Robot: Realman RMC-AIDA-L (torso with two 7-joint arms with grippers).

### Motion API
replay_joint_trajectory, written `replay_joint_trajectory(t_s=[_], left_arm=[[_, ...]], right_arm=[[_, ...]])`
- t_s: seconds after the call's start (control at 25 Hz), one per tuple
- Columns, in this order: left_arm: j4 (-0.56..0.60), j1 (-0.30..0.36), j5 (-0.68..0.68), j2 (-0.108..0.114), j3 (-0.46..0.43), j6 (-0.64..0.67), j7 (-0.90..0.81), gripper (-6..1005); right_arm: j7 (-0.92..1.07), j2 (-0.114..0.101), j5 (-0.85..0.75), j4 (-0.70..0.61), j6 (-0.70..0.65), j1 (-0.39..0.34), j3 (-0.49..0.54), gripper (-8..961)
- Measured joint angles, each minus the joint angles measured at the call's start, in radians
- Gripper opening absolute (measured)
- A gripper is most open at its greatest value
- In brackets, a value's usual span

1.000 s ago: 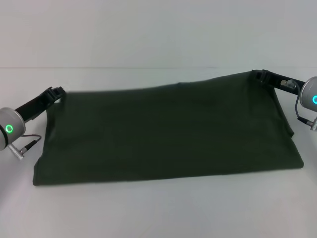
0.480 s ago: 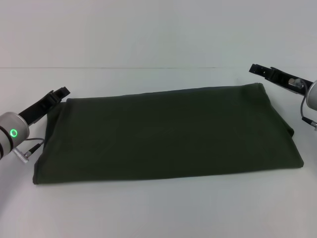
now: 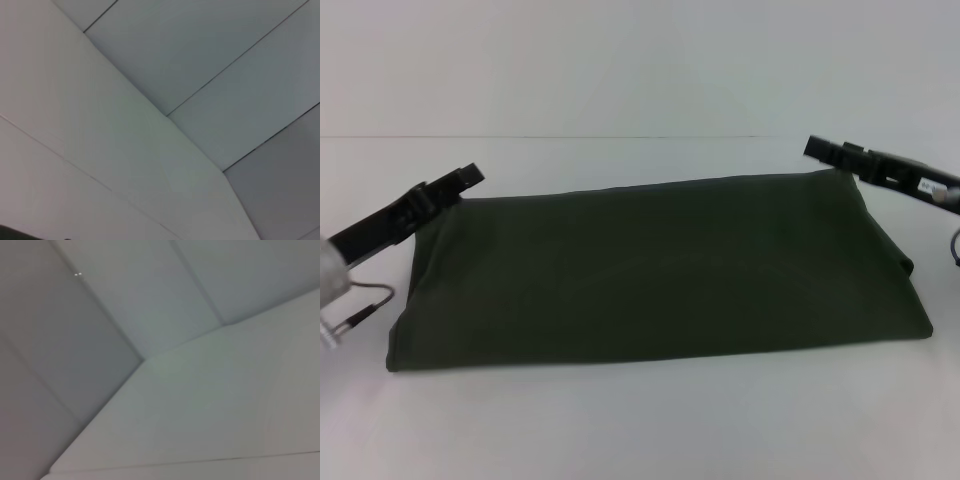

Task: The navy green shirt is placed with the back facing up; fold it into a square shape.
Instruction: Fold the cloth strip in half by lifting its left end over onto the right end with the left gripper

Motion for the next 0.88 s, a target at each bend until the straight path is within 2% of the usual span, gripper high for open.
replay_joint_trajectory(t_s=[0.16, 0.36, 0.4, 0.44, 0.6, 0.88], left_arm=[[0.006, 0.039, 0.001, 0.036, 0.035, 0.079, -0.094, 684], [0.006, 0.059, 0.003, 0.069, 0.14, 0.149, -0.138, 782], [0.006, 0.059, 0.003, 0.069, 0.14, 0.149, -0.138, 801], [0.006, 0.059, 0.004, 0.072, 0.19, 0.149, -0.153, 821], [0.007, 0.056, 0.005, 0.068, 0.275, 0.073, -0.17, 899], [0.003, 0.066, 0.005, 0.068, 0.314, 0.008, -0.19, 916]], right_arm=[[-0.12, -0.004, -0.002, -0.004, -0.124, -0.039, -0.011, 832], [-0.237, 0.016, -0.003, -0.002, -0.145, -0.066, -0.081, 833], [-0.259, 0.023, -0.003, 0.0, -0.142, -0.068, -0.094, 833], [-0.276, 0.027, -0.003, 0.003, -0.138, -0.069, -0.1, 833], [-0.363, 0.037, -0.003, 0.024, -0.125, -0.069, -0.116, 833], [-0.48, 0.038, -0.003, 0.034, -0.131, -0.067, -0.203, 834]])
